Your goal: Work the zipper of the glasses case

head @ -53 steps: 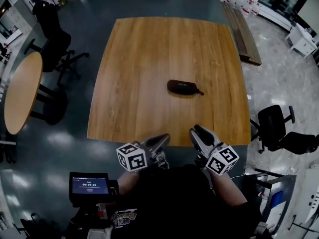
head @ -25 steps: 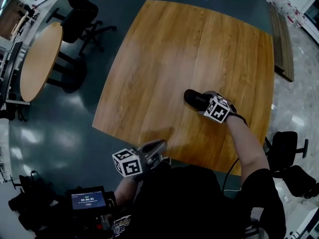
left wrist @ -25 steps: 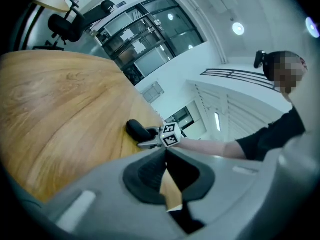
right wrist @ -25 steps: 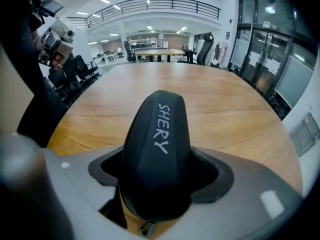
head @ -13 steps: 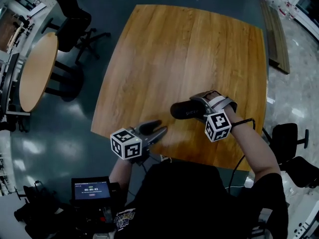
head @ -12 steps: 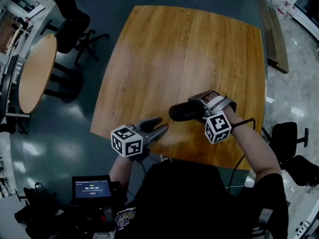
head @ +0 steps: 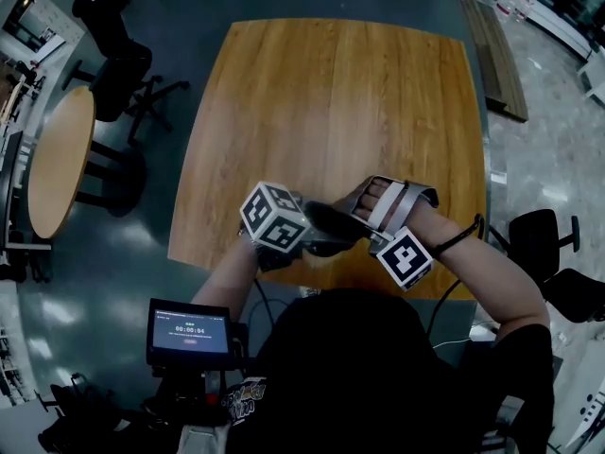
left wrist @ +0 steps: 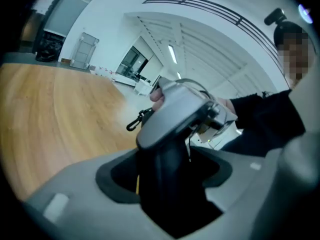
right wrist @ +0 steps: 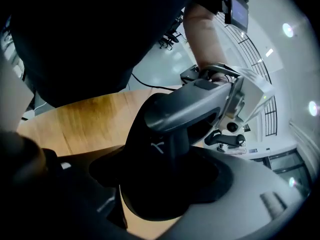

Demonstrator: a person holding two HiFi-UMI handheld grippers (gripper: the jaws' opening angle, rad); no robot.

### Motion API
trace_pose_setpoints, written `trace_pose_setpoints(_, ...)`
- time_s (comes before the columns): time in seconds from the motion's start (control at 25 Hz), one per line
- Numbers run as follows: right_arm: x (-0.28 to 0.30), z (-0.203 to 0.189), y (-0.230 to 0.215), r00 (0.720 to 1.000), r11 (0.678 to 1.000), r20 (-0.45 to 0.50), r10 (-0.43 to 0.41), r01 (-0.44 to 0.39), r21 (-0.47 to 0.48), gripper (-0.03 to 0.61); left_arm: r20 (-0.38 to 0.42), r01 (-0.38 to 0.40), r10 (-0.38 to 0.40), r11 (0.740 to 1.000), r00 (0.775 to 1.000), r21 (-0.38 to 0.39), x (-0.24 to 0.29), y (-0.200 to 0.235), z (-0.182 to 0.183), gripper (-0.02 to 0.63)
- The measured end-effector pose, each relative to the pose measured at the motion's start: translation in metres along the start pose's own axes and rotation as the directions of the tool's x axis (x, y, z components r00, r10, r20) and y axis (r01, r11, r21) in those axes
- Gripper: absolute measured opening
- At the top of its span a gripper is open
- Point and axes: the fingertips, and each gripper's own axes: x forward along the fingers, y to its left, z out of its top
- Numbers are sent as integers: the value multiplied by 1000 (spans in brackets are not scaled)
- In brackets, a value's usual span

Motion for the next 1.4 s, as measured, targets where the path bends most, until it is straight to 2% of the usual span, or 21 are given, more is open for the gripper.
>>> trace_pose_setpoints(0.12, -11, -3, -7, 999, 995, 13, -31, 30, 99, 353, 143, 55, -46, 997, 989, -56, -8, -5, 15, 282)
trace_pose_setpoints(0.2, -22, -6, -20, 995, 983, 14, -100, 97, 158, 359, 283, 119, -82, 986, 956, -116, -19, -7, 29, 275)
trace_pose_setpoints(0.32, -40, -15, -44, 974, 939, 9, -227, 216, 268, 409, 475, 214, -106, 960, 874, -178, -42, -9, 49, 267)
trace_pose_setpoints(0.36, -46, -21, -52, 963, 914, -3, -269, 256, 314, 429, 535, 242, -102, 950, 839, -197, -50, -7, 54, 267)
trace_pose_setpoints(0.4, -54, -29, -59, 948, 877, -24, -316, 302, 373, 436, 603, 277, -93, 936, 792, -219, -58, -4, 58, 265)
trace_pose_setpoints(0.44, -63, -38, -66, 928, 821, -52, -369, 352, 449, 436, 680, 323, -78, 915, 729, -242, -69, 1, 62, 266)
trace_pose_setpoints(0.48, -73, -46, -72, 902, 744, -83, -423, 398, 537, 436, 755, 376, -56, 889, 654, -260, -81, 6, 67, 265)
trace_pose_setpoints(0.56, -89, -53, -78, 852, 550, -108, -513, 423, 721, 436, 863, 460, -15, 851, 504, -254, -104, 11, 77, 265)
trace_pose_setpoints(0.6, -94, -48, -81, 824, 446, -76, -561, 378, 811, 436, 892, 482, -3, 842, 451, -241, -113, 11, 82, 265)
trace_pose_setpoints(0.64, -99, -38, -86, 781, 339, -18, -625, 292, 895, 436, 907, 492, 1, 840, 421, -229, -117, 9, 86, 265)
trace_pose_setpoints(0.68, -107, -28, -93, 720, 236, 40, -693, 175, 956, 436, 910, 491, -1, 842, 414, -222, -117, 6, 88, 265)
trace_pose_setpoints(0.72, -116, -20, -100, 659, 156, 81, -748, 57, 986, 436, 908, 482, -3, 848, 420, -220, -115, 2, 89, 267)
trace_pose_setpoints(0.76, -124, -14, -104, 612, 113, 112, -783, -37, 993, 422, 902, 472, -5, 854, 432, -221, -111, -3, 89, 267)
trace_pose_setpoints(0.8, -130, -10, -106, 585, 102, 138, -799, -94, 990, 403, 896, 462, -11, 860, 443, -218, -109, -8, 88, 267)
trace_pose_setpoints(0.84, -132, -5, -105, 580, 112, 160, -798, -118, 987, 404, 890, 451, -23, 868, 456, -209, -106, -14, 86, 267)
trace_pose_setpoints(0.96, -130, 3, -99, 609, 147, 182, -772, -107, 983, 398, 862, 422, -53, 886, 504, -191, -96, -30, 80, 267)
trace_pose_setpoints(1.04, -133, 2, -96, 593, 147, 188, -783, -117, 982, 369, 845, 409, -70, 894, 530, -182, -91, -35, 76, 267)
trace_pose_setpoints(1.2, -137, 7, -97, 588, 206, 221, -778, -94, 974, 306, 751, 401, -164, 905, 640, -144, -73, -53, 69, 267)
trace_pose_setpoints(1.24, -139, 10, -98, 584, 222, 237, -777, -98, 970, 305, 728, 398, -186, 908, 660, -129, -70, -58, 69, 268)
trace_pose_setpoints(1.32, -143, 13, -99, 573, 232, 245, -782, -97, 968, 298, 714, 377, -197, 921, 672, -100, -70, -65, 72, 267)
trace_pose_setpoints(1.4, -148, 16, -97, 559, 235, 250, -791, -100, 967, 298, 715, 382, -211, 920, 667, -85, -71, -71, 73, 268)
